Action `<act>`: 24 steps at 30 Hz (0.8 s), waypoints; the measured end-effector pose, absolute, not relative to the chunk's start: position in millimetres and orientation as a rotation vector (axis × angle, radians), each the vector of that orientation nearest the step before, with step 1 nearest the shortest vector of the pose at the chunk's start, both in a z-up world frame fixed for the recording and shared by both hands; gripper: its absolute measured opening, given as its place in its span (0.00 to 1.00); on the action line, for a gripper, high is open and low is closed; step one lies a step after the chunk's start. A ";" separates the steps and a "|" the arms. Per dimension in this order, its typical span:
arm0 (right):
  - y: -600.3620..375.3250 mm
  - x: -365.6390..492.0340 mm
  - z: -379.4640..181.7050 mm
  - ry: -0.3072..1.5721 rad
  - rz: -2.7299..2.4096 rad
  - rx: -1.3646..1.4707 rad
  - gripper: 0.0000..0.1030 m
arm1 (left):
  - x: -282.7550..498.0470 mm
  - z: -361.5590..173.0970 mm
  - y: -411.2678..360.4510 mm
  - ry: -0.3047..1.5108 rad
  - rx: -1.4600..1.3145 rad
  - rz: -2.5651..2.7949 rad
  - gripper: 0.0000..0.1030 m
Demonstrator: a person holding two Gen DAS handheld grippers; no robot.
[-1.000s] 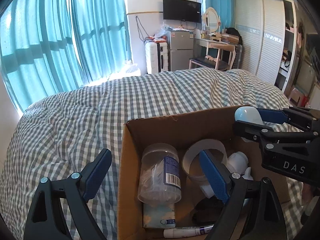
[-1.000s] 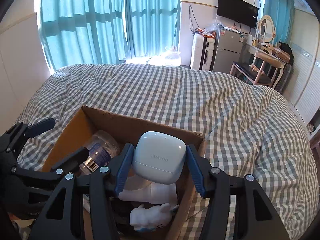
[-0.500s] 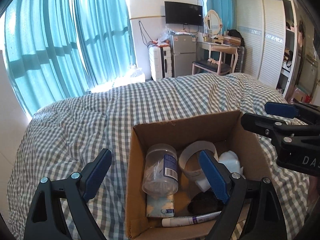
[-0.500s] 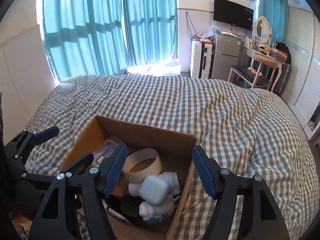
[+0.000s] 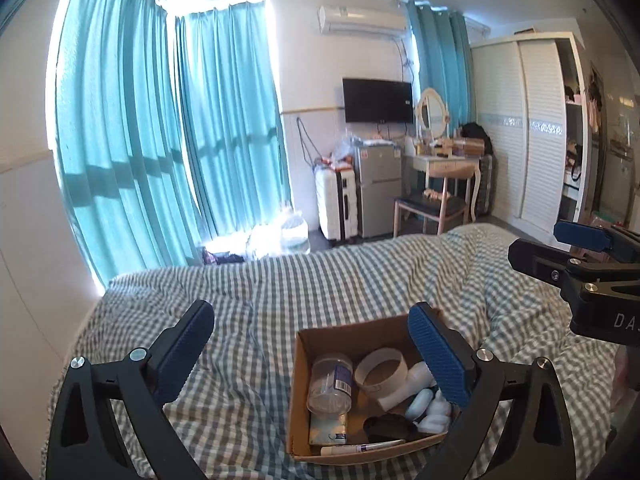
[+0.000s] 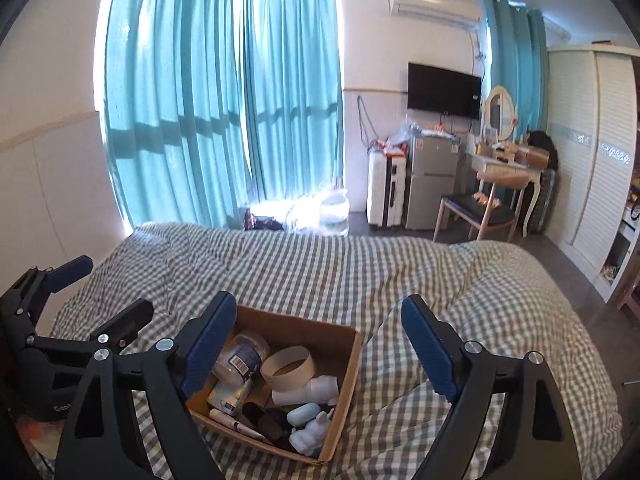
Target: Organize objects
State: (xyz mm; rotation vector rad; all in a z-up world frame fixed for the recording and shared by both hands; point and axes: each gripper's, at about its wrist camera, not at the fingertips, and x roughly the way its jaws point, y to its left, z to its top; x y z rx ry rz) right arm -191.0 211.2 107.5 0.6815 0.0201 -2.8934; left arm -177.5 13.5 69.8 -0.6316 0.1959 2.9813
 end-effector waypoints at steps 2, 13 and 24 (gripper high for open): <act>211.2 -173.5 121.4 0.022 -2.900 0.636 0.85 | -161.1 85.9 14.0 0.195 -0.587 2.995 0.98; 222.5 -77.7 160.3 0.086 -2.996 0.413 0.99 | -79.3 126.9 9.3 0.118 -0.411 3.053 1.00; 233.0 -46.8 84.8 0.057 -3.063 0.417 1.00 | -20.7 83.0 2.3 0.106 -0.391 3.161 1.00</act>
